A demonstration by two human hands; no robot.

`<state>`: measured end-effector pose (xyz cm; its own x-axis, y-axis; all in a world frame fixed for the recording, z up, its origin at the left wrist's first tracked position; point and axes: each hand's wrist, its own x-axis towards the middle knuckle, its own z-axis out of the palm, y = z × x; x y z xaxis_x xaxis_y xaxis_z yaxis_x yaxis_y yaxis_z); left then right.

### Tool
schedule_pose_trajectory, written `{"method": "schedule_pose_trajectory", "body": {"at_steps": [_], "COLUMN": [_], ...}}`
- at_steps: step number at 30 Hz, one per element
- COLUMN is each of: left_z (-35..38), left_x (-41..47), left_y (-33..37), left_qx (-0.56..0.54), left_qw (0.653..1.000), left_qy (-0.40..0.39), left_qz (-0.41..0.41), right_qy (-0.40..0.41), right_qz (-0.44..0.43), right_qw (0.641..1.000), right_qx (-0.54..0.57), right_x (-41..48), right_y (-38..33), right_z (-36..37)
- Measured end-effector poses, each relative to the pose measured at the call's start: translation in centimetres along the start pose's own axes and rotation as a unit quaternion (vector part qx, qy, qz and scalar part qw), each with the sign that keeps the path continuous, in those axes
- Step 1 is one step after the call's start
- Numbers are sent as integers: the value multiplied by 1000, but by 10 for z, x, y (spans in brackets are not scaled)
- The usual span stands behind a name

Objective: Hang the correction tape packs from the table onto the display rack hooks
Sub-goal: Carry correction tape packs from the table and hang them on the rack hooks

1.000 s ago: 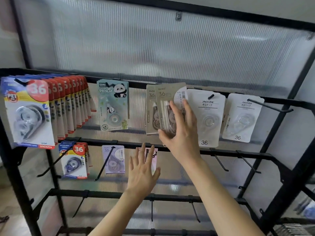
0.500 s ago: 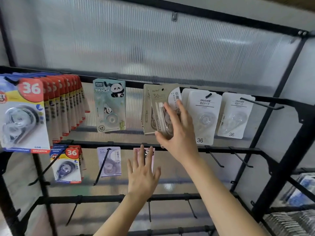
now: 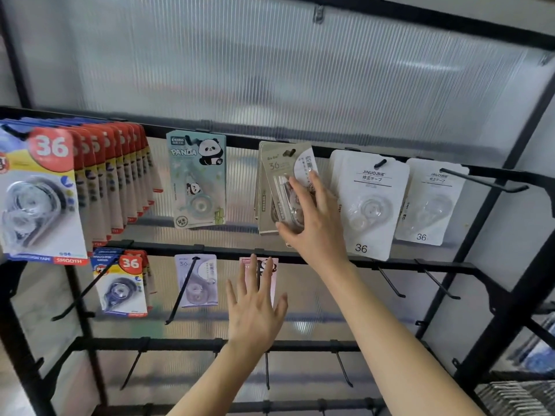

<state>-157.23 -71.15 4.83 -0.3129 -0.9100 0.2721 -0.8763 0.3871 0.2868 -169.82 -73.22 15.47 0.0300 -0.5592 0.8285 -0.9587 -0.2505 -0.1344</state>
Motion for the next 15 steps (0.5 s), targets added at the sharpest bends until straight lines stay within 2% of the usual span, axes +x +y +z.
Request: {"method": "schedule_pose_trajectory", "body": {"at_steps": [8,15], "left_z": [0,-5], "left_x": [1,-1], "left_y": [1,2], "left_qx": [-3,-1], "left_qw": [1000,1000], "left_qy": [-5,-13], "left_qz": [-14,-21], "right_qy": [-1,3], "right_qz": [3,12], "right_qw": [1000,1000], "right_qx": [24,2], "right_x": [7,-7], "right_y": [15,7], "right_z": [28,18]}}
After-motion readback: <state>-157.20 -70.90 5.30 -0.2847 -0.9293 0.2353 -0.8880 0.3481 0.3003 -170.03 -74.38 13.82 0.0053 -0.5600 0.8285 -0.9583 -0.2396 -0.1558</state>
